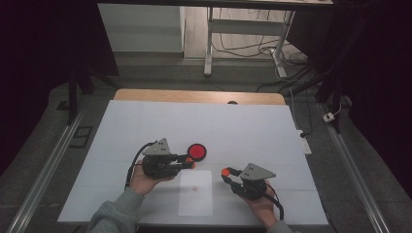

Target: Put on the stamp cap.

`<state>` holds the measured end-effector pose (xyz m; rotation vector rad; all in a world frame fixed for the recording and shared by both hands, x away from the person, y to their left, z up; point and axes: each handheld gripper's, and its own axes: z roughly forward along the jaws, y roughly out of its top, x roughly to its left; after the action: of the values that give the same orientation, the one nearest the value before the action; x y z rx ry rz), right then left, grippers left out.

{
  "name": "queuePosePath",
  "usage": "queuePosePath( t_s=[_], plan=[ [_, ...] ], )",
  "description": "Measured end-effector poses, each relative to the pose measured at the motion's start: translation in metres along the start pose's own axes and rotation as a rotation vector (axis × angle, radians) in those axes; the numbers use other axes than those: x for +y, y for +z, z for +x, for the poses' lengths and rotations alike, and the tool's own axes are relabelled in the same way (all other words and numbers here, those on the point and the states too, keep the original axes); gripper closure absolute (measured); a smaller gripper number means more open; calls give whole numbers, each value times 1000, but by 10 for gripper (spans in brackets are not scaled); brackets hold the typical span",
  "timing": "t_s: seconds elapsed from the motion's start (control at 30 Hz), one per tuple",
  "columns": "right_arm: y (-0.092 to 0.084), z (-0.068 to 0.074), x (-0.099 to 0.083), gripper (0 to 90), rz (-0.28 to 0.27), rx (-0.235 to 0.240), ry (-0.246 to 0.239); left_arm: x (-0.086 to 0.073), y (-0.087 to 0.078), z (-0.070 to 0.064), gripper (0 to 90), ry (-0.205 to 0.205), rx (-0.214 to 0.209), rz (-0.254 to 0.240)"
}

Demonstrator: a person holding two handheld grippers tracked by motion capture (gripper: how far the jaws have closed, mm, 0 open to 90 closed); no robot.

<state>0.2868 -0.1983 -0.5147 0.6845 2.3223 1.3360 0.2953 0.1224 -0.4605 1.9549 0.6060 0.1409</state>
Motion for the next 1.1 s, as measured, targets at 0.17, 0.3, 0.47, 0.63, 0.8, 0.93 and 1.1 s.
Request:
queuePosePath(
  t_s=[0.17,0.3,0.47,0.63,0.8,0.93,1.1],
  plan=[
    [6,6,2,645,3,19,-7,0,0,0,723,0,-3,1],
    [10,10,4,644,7,32,-17,0,0,0,723,0,-4,1],
    [17,17,7,644,11,51,-27,0,0,0,724,1,-5,2],
    [26,25,11,645,6,71,-36,0,1,0,723,0,-7,5],
    [33,32,15,645,-4,92,-42,-1,2,0,723,-1,-9,9],
    [38,38,17,644,-1,105,-56,-1,2,0,723,-3,-10,8],
    [45,44,19,645,-5,126,-60,-2,3,0,723,-5,-11,14]
  ],
)
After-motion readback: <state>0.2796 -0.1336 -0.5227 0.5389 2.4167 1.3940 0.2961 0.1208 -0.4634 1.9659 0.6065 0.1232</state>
